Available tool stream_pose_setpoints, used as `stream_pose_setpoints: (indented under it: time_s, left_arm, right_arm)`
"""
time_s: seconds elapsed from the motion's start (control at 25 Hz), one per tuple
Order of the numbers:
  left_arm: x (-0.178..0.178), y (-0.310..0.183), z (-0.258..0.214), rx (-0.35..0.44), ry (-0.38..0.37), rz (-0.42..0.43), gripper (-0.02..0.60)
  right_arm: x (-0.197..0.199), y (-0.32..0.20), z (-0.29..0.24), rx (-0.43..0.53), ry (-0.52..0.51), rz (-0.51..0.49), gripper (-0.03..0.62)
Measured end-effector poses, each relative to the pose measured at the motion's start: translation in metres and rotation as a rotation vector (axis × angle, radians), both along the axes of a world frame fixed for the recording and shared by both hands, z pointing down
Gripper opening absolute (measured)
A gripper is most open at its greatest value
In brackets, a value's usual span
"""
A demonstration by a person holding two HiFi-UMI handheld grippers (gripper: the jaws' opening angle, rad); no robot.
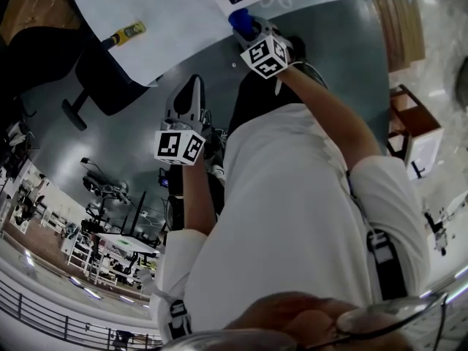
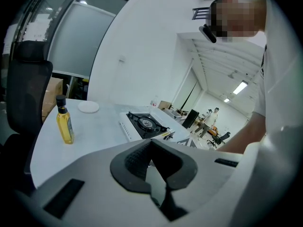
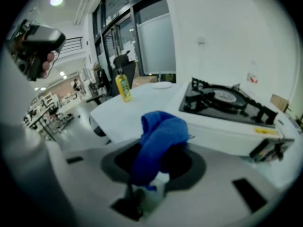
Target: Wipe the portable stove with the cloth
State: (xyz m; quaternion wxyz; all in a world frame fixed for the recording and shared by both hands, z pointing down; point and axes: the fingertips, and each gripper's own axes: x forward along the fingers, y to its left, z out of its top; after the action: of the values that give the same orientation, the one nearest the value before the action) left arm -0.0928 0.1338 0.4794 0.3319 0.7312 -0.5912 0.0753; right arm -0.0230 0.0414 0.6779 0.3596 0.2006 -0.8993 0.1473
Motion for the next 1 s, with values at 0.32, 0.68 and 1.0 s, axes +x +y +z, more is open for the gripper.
stream_pose_setpoints:
  time_s: [0.32, 0.68, 1.0]
  left_arm:
    - [-0.018, 0.007, -0.001, 0.052, 0.034, -0.055, 0.031]
    - [-0.032, 0.019, 0.004, 0.061, 0.07, -0.058, 0.031]
    - [-0.042, 0.02, 0.0, 0.097, 0.107, -0.095, 0.031]
  right_arm:
    - [-0.01, 0.016, -0.016, 0.03, 0.049, -0.147, 0.152]
    - [-0.025, 0.023, -0.051, 0.04, 0.144, -0.396, 0.152]
    - [-0.039, -0.021, -0.088, 0.005, 0.165, -0.446, 0.152]
